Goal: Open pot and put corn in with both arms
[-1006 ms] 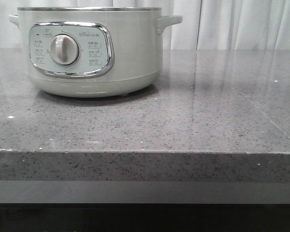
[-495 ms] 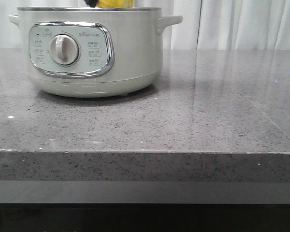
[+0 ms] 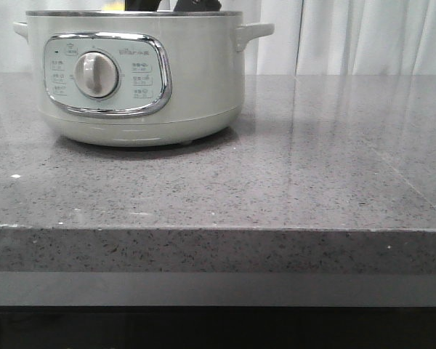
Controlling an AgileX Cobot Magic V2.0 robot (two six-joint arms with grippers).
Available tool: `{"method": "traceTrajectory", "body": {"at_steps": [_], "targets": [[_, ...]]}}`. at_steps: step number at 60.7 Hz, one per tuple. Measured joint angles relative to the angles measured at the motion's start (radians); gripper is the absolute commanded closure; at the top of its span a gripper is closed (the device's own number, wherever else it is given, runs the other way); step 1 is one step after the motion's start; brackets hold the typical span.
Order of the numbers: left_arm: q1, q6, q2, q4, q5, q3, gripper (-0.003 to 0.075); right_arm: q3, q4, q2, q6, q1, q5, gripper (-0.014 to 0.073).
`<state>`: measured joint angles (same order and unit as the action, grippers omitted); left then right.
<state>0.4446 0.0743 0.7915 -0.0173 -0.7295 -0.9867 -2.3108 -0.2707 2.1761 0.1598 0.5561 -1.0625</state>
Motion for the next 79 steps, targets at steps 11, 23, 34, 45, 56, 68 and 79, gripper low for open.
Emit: {"method": "traceTrajectory", "body": {"at_steps": [11,23,34,45,56,68,79], "targets": [[0.000,0.000,0.000,0.000,0.000,0.000,0.0491,0.000,0.000,0.000,0.000,0.000,0.000,0.0062],[0.000,0.000,0.000,0.000,0.000,0.000,0.0491,-0.021,0.000,-0.004,0.000,0.000,-0.007,0.0062],[0.000,0.000,0.000,0.000,0.000,0.000,0.0491,-0.022,-0.002,-0.095,0.000,0.000,-0.078,0.0064],[0.000,0.000,0.000,0.000,0.000,0.000,0.0491,0.029,0.025,-0.254,0.001,0.000,-0.094,0.0064],[0.000,0.000,0.000,0.000,0.000,0.000,0.0491,0.255,0.042,-0.433,0.004,0.000,0.012,0.0064],[0.000,0.000,0.000,0.000,0.000,0.000,0.0491,0.626,0.042,-0.674,0.019,0.000,0.254,0.0064],[0.000,0.000,0.000,0.000,0.000,0.000,0.0491,0.952,0.042,-0.912,0.028,0.000,0.414,0.0064]]}}
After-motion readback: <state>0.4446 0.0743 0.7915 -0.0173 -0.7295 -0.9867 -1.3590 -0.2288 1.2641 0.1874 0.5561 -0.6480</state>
